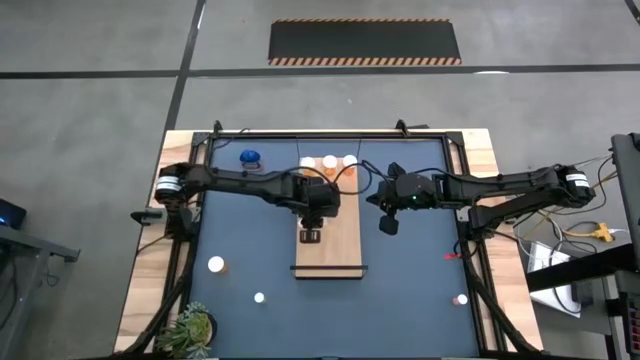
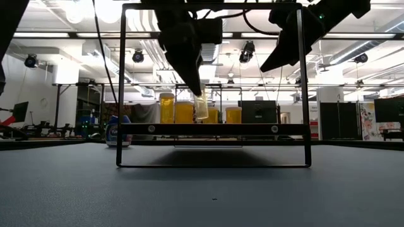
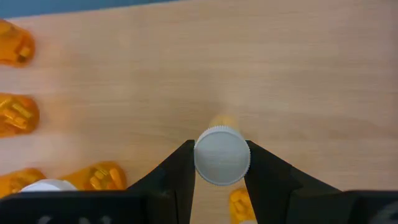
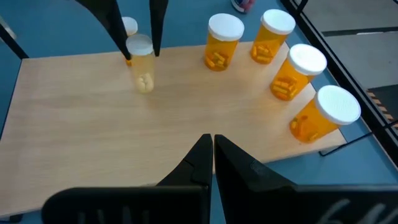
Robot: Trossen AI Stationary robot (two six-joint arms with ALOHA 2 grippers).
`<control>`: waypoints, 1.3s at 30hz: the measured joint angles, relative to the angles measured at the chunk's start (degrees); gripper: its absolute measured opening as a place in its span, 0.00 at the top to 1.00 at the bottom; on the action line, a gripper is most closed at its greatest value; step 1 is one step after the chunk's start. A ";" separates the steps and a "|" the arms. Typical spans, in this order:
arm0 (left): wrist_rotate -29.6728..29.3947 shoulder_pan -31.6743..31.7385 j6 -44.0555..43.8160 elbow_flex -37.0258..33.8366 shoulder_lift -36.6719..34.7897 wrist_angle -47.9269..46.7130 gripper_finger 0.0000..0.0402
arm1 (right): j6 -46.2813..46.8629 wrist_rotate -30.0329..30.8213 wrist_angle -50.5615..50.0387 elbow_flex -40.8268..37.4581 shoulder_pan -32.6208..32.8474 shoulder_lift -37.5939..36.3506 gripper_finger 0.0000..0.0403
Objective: Pick and place medicine bottles onto shelf by color
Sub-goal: Put the small yellow pill bottle on the shelf
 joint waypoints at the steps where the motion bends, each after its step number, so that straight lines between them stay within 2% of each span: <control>1: 0.01 0.00 0.00 -0.19 -0.01 -0.02 0.75 | 0.01 -0.01 0.00 0.00 0.00 0.00 0.98; 17: 0.58 -0.08 -0.03 -1.88 -0.01 1.22 0.74 | 0.12 0.00 0.02 0.00 0.00 0.00 0.98; 25: 4.04 -0.07 0.10 -1.88 -0.04 1.23 0.74 | 0.13 0.00 0.02 0.00 0.00 0.00 0.98; 39: 4.19 -0.07 0.13 -1.88 -0.03 1.25 0.74 | 0.57 0.00 0.02 0.00 0.00 0.00 0.98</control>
